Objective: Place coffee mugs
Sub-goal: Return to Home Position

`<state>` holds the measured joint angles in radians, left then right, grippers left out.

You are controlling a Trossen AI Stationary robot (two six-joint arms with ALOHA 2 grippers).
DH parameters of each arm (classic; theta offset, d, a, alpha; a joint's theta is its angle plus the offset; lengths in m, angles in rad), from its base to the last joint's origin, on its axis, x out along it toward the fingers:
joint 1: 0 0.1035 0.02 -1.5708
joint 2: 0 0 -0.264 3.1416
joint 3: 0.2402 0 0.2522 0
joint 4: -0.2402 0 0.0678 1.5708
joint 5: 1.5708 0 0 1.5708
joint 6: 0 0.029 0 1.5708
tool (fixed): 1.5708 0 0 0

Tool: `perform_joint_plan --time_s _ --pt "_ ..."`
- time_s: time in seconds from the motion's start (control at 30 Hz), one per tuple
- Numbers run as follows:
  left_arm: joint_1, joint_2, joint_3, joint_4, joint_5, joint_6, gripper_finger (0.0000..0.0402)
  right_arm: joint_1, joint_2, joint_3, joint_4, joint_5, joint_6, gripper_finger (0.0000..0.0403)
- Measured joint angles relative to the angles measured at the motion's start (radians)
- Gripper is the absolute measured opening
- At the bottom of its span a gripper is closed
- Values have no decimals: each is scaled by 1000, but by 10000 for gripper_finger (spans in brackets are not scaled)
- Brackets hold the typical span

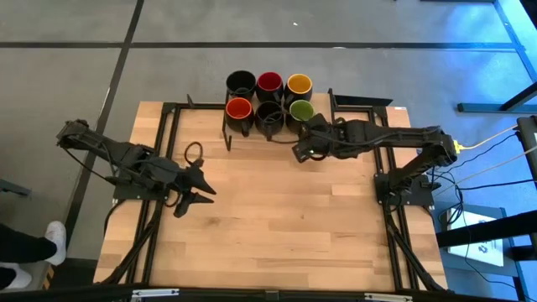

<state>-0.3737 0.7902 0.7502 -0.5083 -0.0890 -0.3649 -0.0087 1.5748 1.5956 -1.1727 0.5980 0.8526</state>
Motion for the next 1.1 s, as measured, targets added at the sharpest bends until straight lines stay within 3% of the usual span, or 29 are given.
perform_joint_plan --time_s 0.13,0.23,0.4,0.53,0.7,0.8,1.0,1.1 --pt "0 -62 -3 47 -26 40 123 76 -22 29 -21 1 -60 209" --pt "0 -131 -29 211 17 165 111 152 -112 -57 110 37 -131 195" --pt "41 -262 -134 382 39 278 79 203 -355 -333 427 -55 -225 136" --pt "93 -358 -208 410 -6 292 55 211 -556 -590 771 -214 -312 78" --pt "125 -417 -250 383 -51 268 38 210 -761 -882 1120 -316 -426 10" --pt "127 -426 -253 384 -86 266 37 211 -869 -1015 1235 -367 -440 12" --pt "127 -426 -253 385 -83 204 37 211 -1017 -1140 1188 -367 -318 42" --pt "130 -426 -255 364 -98 229 37 211 -1063 -1160 1147 -399 -384 46"
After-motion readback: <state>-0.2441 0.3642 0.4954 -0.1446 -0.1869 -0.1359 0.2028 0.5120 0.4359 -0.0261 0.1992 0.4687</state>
